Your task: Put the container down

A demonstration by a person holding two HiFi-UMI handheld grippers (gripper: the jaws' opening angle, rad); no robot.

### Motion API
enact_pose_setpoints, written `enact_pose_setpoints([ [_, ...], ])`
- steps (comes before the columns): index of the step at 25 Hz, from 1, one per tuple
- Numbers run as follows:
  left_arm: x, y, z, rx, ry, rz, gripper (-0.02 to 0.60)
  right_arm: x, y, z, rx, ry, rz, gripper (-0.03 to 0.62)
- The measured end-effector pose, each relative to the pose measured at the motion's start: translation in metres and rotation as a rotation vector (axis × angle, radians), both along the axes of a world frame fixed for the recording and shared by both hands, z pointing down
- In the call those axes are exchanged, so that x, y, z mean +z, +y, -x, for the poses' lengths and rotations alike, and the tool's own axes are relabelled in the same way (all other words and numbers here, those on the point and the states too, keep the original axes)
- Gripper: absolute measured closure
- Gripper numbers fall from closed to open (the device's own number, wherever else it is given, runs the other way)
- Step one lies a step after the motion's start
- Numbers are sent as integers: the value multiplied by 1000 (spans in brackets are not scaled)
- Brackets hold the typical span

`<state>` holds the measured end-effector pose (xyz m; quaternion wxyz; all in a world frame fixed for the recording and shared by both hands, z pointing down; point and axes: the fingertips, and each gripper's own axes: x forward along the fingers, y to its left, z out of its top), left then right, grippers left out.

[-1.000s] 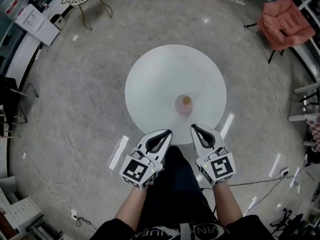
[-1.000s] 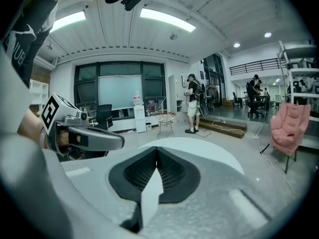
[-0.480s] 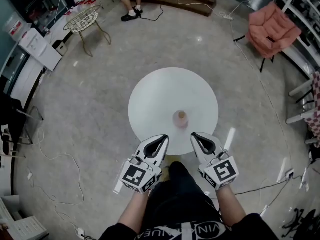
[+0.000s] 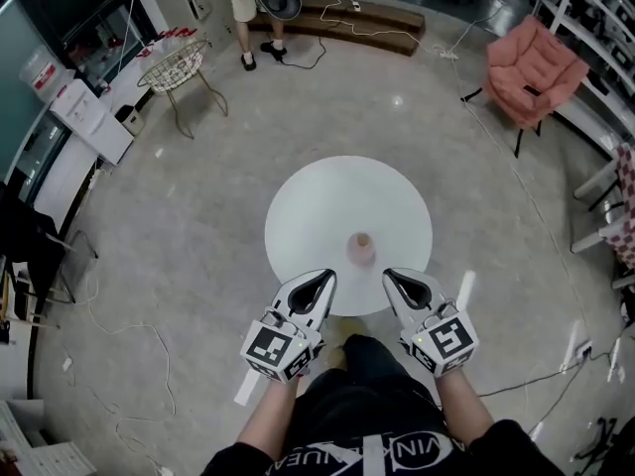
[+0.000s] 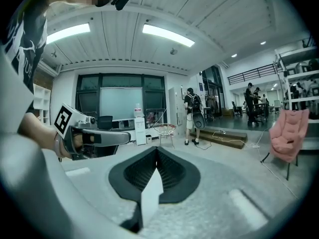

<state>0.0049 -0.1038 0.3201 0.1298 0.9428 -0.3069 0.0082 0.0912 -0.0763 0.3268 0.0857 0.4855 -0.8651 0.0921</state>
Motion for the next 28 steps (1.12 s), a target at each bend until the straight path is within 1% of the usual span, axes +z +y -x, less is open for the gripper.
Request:
enact_pose_setpoints([
  [3, 0, 1, 6, -6, 4, -8, 566, -2, 3, 3, -3, -3, -8, 588],
  [8, 7, 8, 8, -10, -3, 2, 566, -5, 8, 4, -20, 14, -15, 588],
  [15, 10, 12, 11, -11, 2, 5, 566, -1, 15, 4, -5, 4, -2, 588],
  [19, 11, 17, 16, -12, 2, 11, 566, -4, 21, 6, -13, 19, -4, 588],
  [23, 9, 20, 22, -12, 3, 12, 566, -4, 27, 10, 1, 19, 5, 588],
  [28, 10, 25, 19, -11, 4, 8, 566, -2, 34, 6, 13, 10, 3, 588],
])
